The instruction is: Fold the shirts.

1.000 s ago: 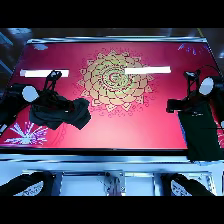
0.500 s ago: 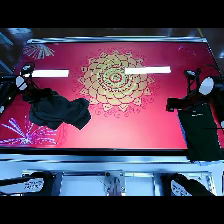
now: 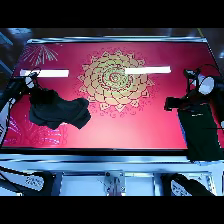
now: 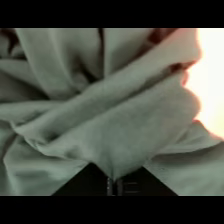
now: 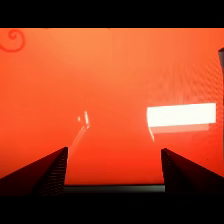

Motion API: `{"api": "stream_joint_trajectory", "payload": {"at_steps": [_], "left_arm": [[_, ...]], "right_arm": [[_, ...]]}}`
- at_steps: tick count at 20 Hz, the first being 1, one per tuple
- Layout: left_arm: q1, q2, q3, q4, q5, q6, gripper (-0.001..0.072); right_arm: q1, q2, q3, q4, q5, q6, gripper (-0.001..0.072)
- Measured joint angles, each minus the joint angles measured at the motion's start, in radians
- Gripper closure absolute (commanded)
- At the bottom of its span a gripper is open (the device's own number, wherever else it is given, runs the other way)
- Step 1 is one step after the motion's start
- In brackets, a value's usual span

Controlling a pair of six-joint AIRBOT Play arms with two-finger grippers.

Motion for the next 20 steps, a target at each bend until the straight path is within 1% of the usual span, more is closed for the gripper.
{"api": "stream_joint_trajectory", "payload": {"at_steps": [3,6,9,12,16,20], "left_arm": [[-0.037,0.081,0.071,-0.011,-0.013,0.076,0.0667],[-0.124,0.239,0.143,-0.034,-0.016,0.148,0.0667],[-0.248,0.405,0.180,-0.104,0.017,0.184,0.0667],[-0.397,0.500,0.193,-0.182,0.038,0.201,0.0667],[-0.598,0.489,0.199,-0.245,0.050,0.211,0.0667],[-0.748,0.363,0.200,-0.265,0.057,0.210,0.0660]], "right_arm": [[0.000,0.000,0.000,-0.009,-0.035,0.000,0.0019],[0.000,0.021,0.001,-0.045,-0.046,-0.005,0.0019],[0.000,0.094,0.002,-0.072,-0.062,-0.005,0.0019],[0.000,0.202,0.002,-0.086,-0.071,-0.004,0.0019],[0.000,0.359,0.002,-0.114,-0.059,-0.005,0.0019],[0.000,0.437,0.002,-0.159,0.026,-0.005,0.0020]]}}
